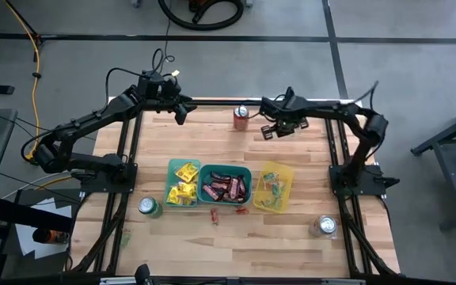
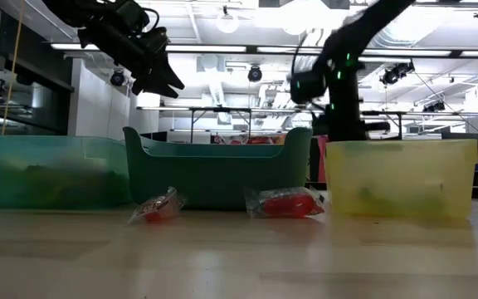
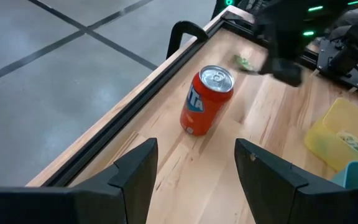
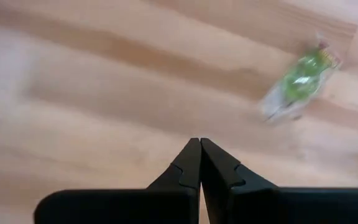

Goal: Sort candy
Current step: Put the green gummy into the yellow bin

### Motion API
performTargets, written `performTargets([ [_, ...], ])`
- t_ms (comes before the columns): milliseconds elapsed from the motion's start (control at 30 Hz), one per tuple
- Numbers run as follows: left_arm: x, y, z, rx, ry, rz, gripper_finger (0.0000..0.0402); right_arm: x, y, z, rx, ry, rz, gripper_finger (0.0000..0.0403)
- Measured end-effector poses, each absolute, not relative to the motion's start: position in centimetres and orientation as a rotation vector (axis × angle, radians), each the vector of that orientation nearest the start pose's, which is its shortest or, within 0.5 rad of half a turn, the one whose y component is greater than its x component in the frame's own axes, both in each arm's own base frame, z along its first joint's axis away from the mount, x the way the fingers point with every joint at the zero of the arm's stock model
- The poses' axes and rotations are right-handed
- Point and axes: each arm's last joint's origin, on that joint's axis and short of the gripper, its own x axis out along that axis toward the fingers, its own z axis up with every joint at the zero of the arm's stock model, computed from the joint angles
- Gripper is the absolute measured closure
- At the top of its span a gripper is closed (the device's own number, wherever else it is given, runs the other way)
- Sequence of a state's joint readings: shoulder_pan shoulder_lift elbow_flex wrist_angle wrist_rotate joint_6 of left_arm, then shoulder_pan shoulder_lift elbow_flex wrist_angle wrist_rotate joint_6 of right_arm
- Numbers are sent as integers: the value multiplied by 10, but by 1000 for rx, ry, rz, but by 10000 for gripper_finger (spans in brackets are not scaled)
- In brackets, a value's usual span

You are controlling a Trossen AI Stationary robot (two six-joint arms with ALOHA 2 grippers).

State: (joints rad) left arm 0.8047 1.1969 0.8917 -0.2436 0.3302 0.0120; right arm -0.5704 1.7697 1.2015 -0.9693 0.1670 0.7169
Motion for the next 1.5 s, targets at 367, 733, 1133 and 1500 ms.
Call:
performTargets([
  [367, 185, 178, 283, -243, 478, 448, 200, 245, -160, 227, 886, 1075, -1257, 399],
  [733, 185, 178, 283, -262, 472, 454, 200, 212, -189, 178, 1117, 921, -1386, 247],
  [1133, 186, 180, 286, -252, 443, 458, 200, 197, -197, 151, 1191, 912, -1517, 192],
  [1500, 187, 179, 288, -226, 420, 416, 200, 204, -191, 136, 1175, 1019, -1509, 319],
])
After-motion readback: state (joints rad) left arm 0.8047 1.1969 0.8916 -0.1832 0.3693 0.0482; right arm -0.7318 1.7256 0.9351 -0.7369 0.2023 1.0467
